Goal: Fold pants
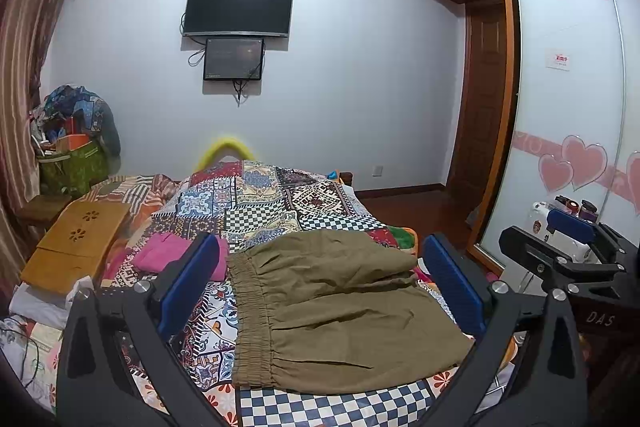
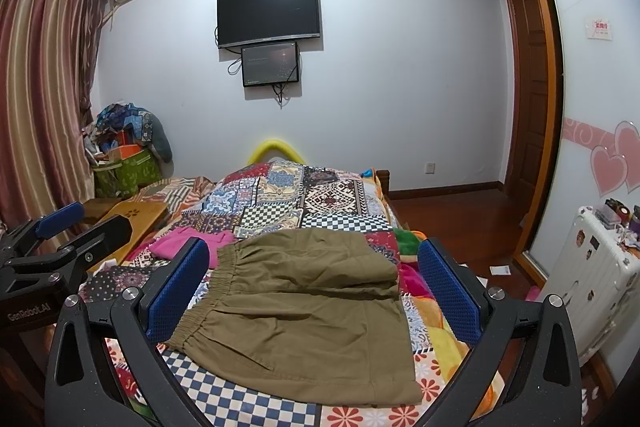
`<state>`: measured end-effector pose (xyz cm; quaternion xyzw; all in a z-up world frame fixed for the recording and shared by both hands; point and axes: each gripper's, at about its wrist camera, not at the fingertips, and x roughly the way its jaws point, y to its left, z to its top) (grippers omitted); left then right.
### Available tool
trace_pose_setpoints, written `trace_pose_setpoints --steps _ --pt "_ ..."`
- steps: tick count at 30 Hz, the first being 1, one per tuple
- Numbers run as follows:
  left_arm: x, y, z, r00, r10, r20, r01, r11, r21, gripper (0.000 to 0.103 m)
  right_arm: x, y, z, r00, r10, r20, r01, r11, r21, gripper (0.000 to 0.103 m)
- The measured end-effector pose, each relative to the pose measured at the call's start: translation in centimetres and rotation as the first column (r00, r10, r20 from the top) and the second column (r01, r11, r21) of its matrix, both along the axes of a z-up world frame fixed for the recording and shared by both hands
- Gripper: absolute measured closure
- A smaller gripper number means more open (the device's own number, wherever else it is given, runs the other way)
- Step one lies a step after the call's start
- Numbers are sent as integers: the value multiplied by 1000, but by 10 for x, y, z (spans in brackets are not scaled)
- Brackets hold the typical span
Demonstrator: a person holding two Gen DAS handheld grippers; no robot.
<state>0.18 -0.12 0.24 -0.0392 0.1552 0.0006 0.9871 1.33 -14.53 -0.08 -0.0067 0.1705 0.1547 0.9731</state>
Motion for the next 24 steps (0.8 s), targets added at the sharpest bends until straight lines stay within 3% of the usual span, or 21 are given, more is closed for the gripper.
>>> trace_pose_setpoints --steps 24 --pt "1 2 -1 1000 4 2 -4 1000 -3 0 -1 1 0 1000 0 -4 0 1000 7 0"
